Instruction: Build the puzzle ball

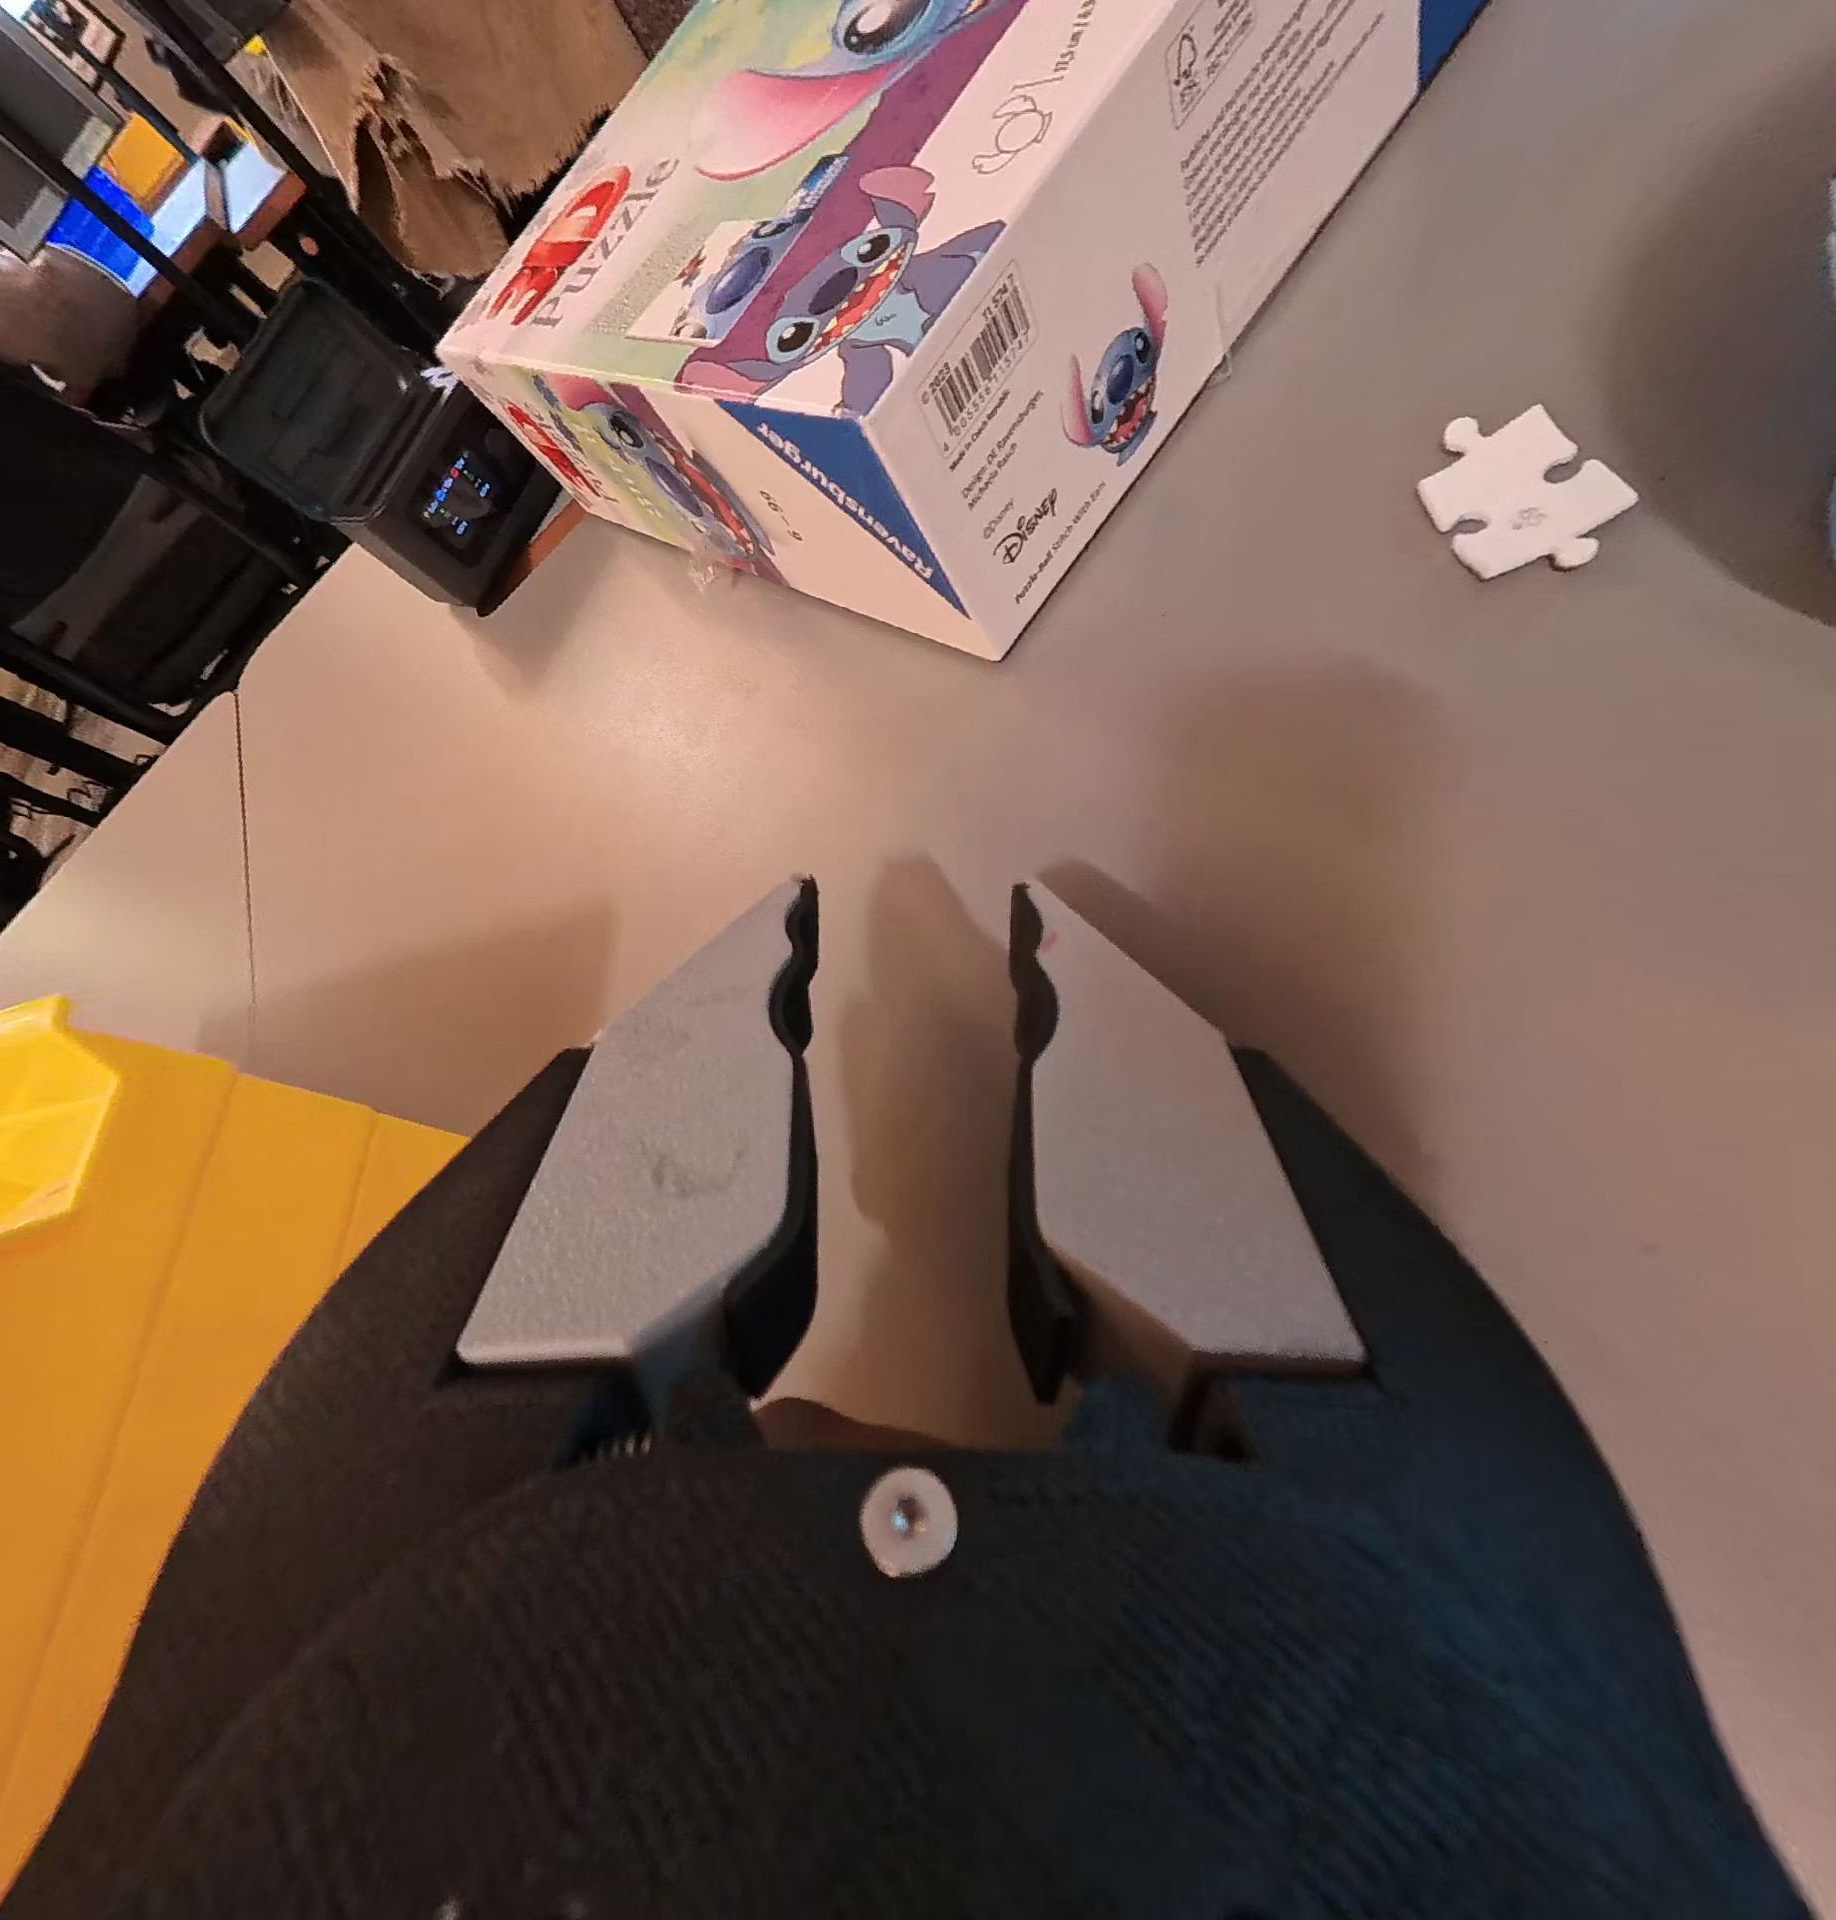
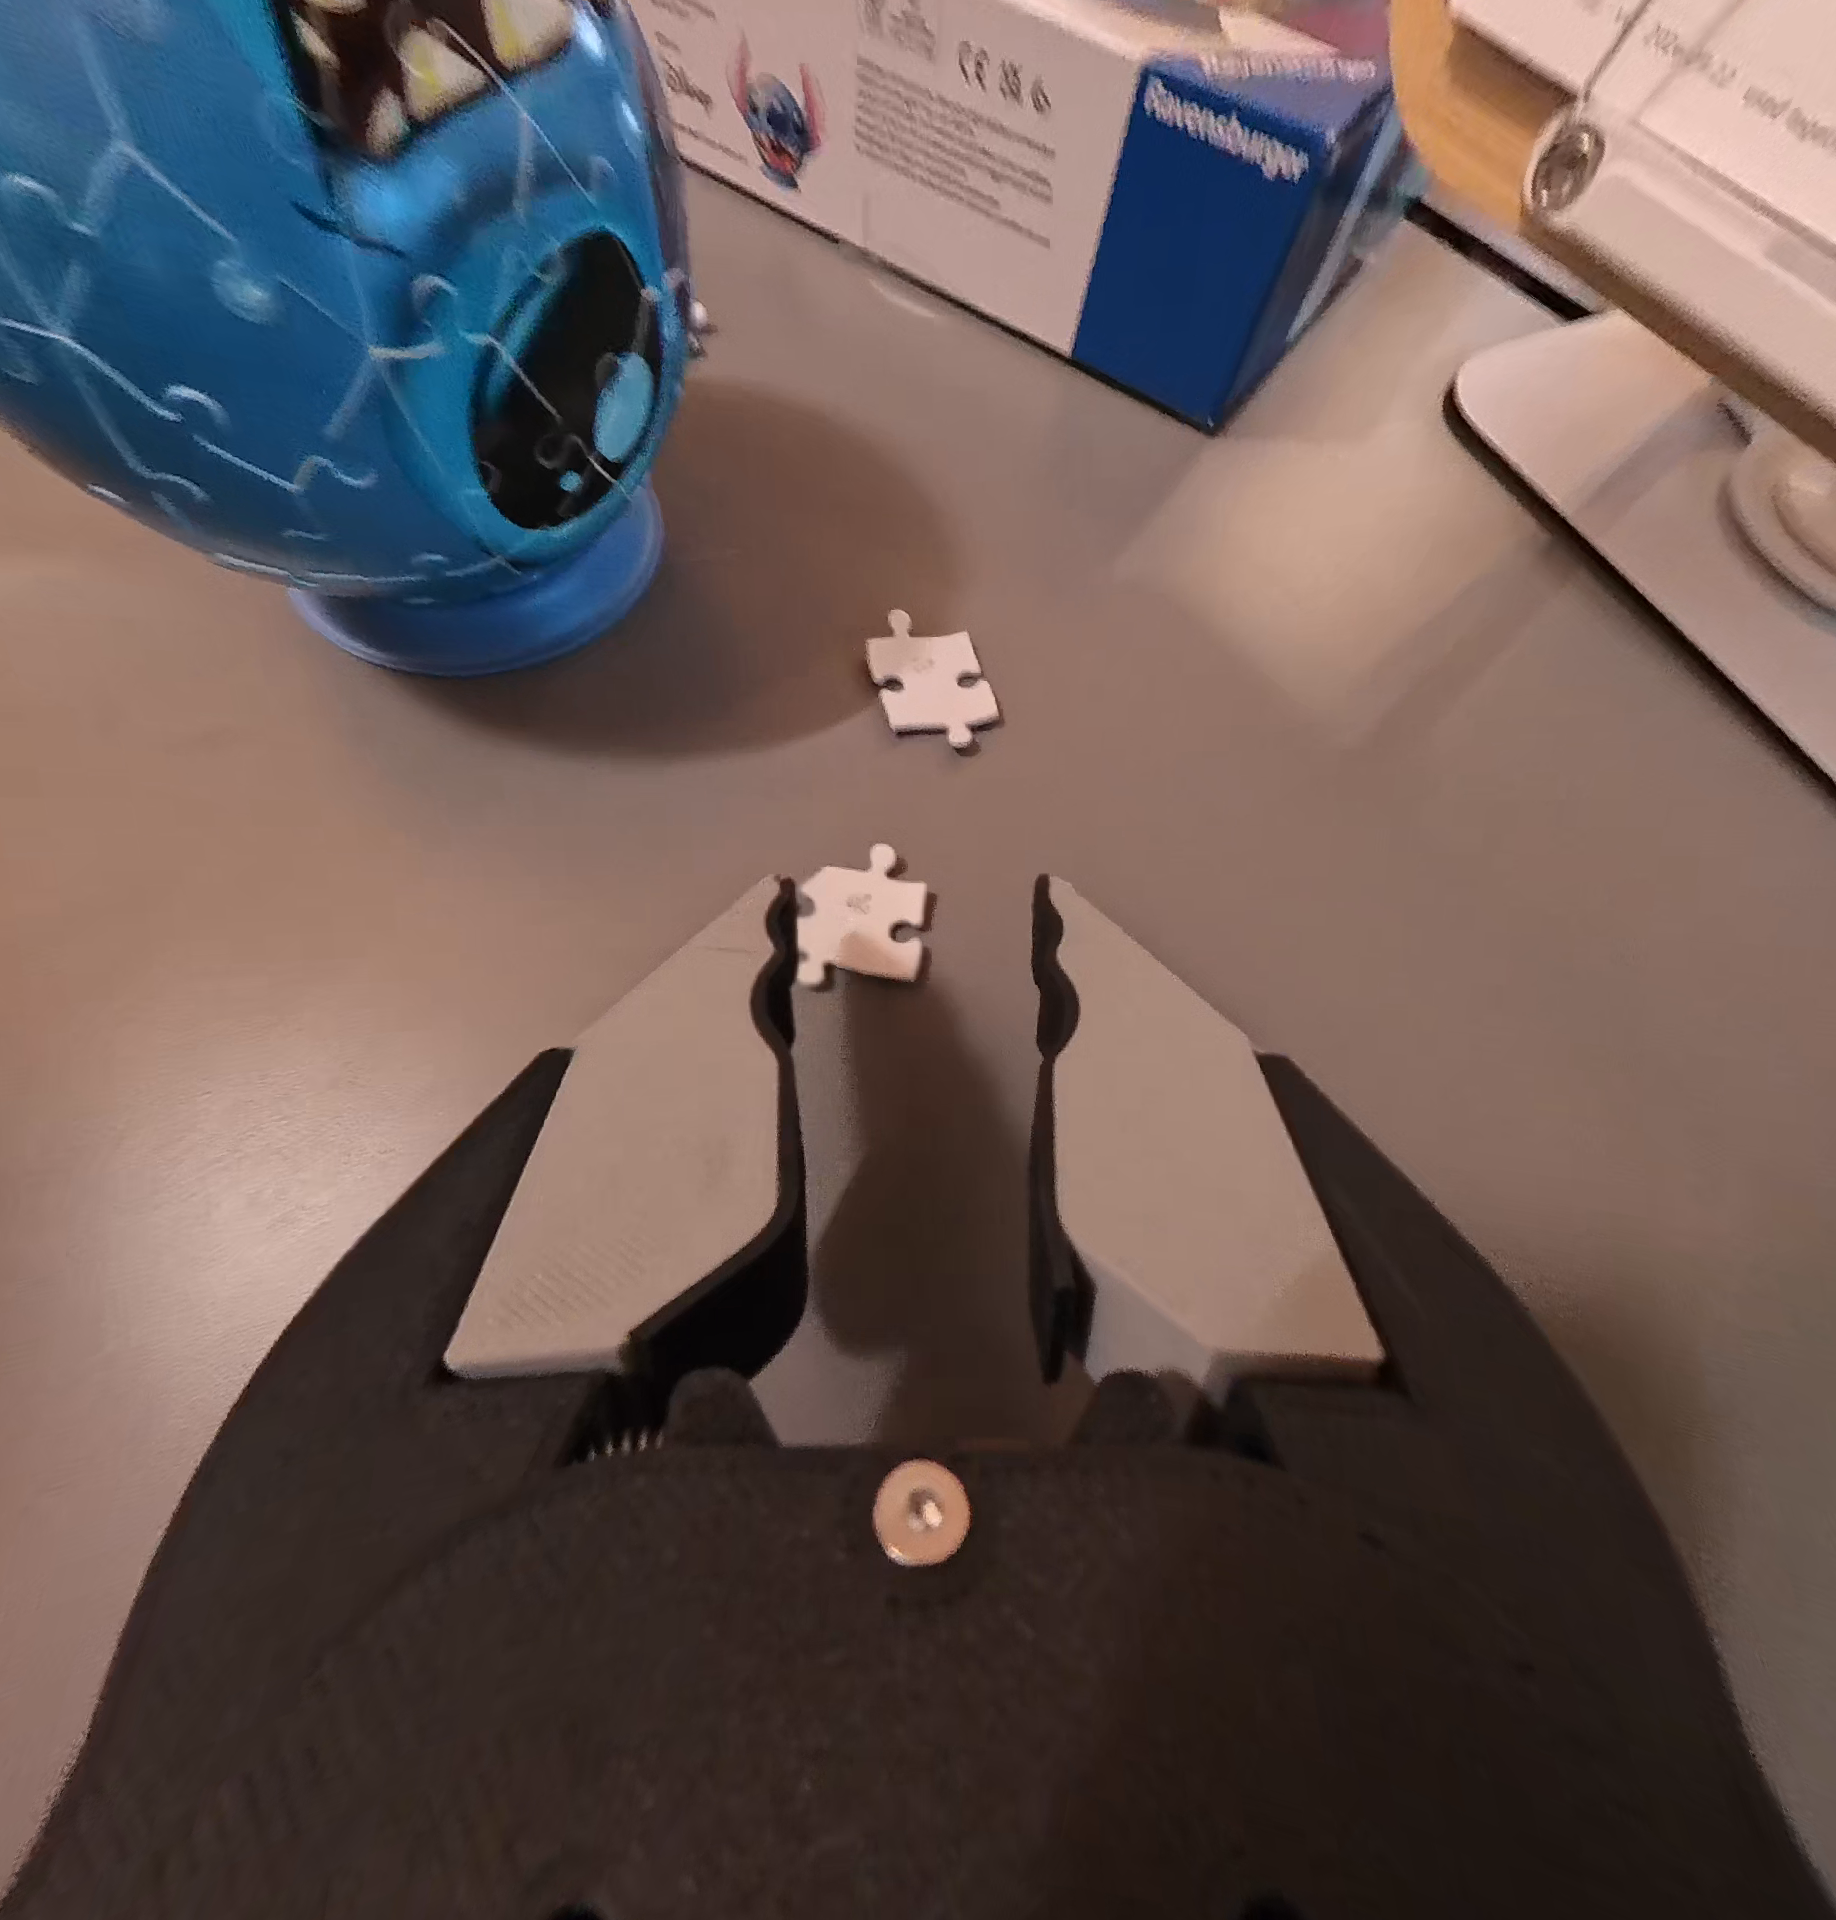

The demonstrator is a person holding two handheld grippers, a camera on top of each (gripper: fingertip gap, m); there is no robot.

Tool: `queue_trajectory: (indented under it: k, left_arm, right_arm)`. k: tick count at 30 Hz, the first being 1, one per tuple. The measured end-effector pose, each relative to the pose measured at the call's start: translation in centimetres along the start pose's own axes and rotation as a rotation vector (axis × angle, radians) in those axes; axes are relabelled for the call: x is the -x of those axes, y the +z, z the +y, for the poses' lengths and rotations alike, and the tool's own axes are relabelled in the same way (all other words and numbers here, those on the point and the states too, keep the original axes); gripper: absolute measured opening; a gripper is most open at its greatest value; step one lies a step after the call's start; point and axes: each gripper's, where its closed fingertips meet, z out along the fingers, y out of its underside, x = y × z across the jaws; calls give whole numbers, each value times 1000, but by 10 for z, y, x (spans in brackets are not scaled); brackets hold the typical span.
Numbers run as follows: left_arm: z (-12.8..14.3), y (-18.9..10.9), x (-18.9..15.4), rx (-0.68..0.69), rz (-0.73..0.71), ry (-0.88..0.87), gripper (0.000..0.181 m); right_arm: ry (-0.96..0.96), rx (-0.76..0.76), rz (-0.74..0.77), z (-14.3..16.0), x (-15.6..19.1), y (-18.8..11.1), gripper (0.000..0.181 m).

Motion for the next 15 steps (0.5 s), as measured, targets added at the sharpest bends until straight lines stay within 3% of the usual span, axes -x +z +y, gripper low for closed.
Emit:
queue_trajectory:
  k: [15]
  left_arm:
    - [12,2,-4,89,29,-51,37]
  right_arm:
    - [-11,-114,-154,-25,-3,1,42]
